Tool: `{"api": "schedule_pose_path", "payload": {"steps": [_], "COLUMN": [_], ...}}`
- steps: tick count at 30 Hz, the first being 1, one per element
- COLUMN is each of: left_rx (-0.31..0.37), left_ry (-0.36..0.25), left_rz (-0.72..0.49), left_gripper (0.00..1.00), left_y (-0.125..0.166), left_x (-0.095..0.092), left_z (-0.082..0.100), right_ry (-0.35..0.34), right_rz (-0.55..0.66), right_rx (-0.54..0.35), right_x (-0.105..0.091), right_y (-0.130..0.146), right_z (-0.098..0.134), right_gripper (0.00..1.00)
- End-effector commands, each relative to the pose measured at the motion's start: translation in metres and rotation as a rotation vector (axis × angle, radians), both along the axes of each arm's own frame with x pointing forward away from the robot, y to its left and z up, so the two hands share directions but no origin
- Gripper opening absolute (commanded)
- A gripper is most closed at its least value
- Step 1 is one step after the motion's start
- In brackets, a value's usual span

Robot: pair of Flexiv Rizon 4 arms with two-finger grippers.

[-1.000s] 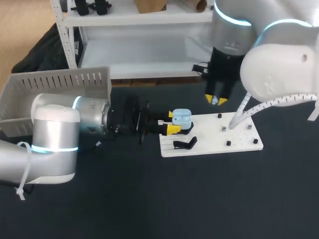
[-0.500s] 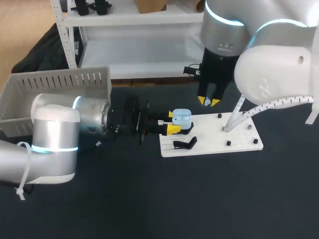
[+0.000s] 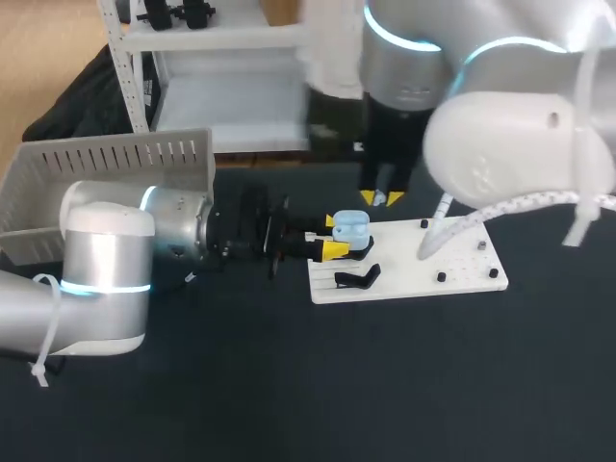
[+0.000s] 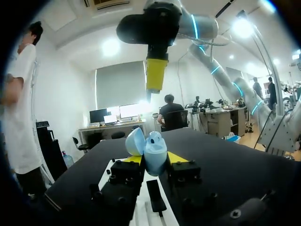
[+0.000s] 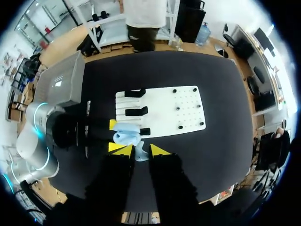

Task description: Pick up each earbud case from the left stands, insert the matching earbuds, close the lid, and place the case in the box.

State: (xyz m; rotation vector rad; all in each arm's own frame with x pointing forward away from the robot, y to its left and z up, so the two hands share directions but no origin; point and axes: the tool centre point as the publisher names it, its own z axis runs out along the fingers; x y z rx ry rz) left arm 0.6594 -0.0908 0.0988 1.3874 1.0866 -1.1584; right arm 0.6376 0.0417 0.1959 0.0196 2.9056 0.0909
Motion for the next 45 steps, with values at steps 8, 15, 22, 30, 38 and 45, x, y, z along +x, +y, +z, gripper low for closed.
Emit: {"api": "schedule_pose_path", "payload": {"steps": [8, 15, 22, 30, 38, 45], "left_rx": [-0.002, -0.002, -0.002, -0.002, -0.002, -0.002], "left_ry": [-0.002, -0.002, -0.002, -0.002, -0.002, -0.002], "left_rz": [0.004, 0.004, 0.004, 0.004, 0.004, 0.004], "left_gripper": [0.0, 0.0, 0.0, 0.0, 0.0, 0.0], "left_y": [0.0, 0.0, 0.0, 0.0, 0.0, 0.0], "left_x": [-0.001, -0.001, -0.001, -0.001, -0.001, -0.001], "left_z": [0.0, 0.0, 0.0, 0.0, 0.0, 0.0], "right_ry": [0.079, 0.09, 0.101, 0.099, 0.096, 0.093], "right_rz": [0.046, 0.043, 0.039, 0.023, 0.016, 0.012], "right_rx": [-0.049, -0.041, -0.043, -0.045, -0.046, -0.042], "right_x": [-0.001, -0.01, -0.015, -0.012, -0.01, -0.006], "right_y": [0.033, 0.044, 0.053, 0.05, 0.047, 0.044], "right_z": [-0.007, -0.015, -0.025, -0.031, -0.036, -0.038], "right_gripper": [0.0, 0.0, 0.0, 0.0, 0.0, 0.0]}}
